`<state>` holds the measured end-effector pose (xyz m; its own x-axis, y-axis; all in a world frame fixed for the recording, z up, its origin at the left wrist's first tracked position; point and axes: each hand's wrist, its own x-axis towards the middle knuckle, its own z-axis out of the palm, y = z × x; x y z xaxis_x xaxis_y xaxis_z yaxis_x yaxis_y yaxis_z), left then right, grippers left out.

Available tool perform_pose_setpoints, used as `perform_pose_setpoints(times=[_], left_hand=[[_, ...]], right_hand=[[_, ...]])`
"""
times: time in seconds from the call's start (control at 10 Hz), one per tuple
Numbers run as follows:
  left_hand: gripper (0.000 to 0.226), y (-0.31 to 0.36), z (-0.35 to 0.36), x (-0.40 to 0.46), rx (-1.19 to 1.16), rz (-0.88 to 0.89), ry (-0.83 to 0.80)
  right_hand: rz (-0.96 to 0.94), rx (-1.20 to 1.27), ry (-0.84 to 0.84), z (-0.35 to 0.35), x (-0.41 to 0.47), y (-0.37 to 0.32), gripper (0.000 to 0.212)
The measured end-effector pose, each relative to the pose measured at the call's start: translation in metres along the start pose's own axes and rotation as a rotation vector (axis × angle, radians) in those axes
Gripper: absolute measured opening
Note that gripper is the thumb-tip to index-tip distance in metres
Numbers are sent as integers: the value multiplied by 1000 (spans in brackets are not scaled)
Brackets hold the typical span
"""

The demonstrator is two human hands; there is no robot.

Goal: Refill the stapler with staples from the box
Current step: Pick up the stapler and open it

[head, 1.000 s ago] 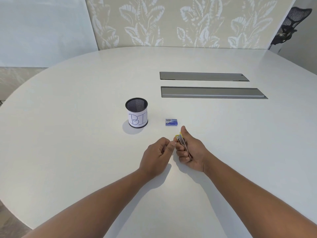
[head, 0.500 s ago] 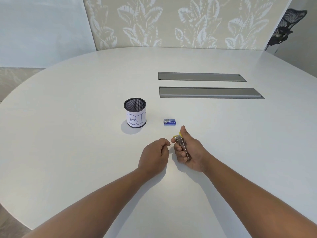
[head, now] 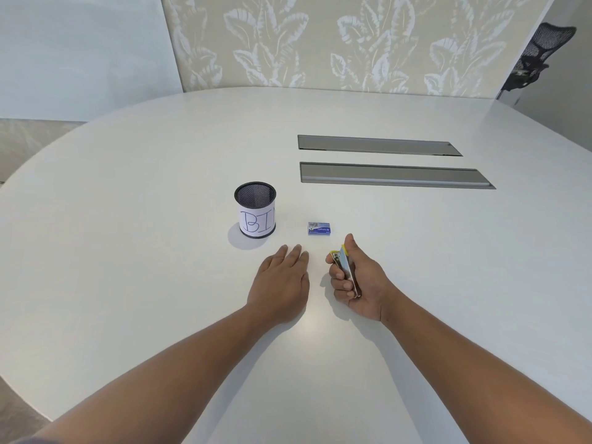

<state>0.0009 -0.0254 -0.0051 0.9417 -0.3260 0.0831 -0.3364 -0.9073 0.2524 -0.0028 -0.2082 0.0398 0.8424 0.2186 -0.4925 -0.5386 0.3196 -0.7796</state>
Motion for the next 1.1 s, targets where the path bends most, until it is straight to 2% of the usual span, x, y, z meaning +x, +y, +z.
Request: perform_pose_setpoints(times=[0.5,0.6,0.7,0.8,0.9,1.0,1.1], left_hand=[[55,1,-3,-2,-11,-7,6],[55,1,-3,-1,-11,-7,5],[56,1,-3,-1,-15,-6,-7],[56,0,-4,-1,-28,-3,-13],[57,-1,-4,-1,-33,4,-26],[57,-2,-4,-1,-44,2,-24],[56,-2,-3,0,-56,-3,-14]], right_hand=[[-53,5,18,0,2,4,59],[-105,-143,39,4,0,4,58],[-265,-504,77,10,0,7,54],[-500,-1110,112,6,6,9,57],[-551,-1492,182,1,10,12,58],[-585,-1607,257,-2,12,16,54],[-633,-1622,284,-6,13,18,52]])
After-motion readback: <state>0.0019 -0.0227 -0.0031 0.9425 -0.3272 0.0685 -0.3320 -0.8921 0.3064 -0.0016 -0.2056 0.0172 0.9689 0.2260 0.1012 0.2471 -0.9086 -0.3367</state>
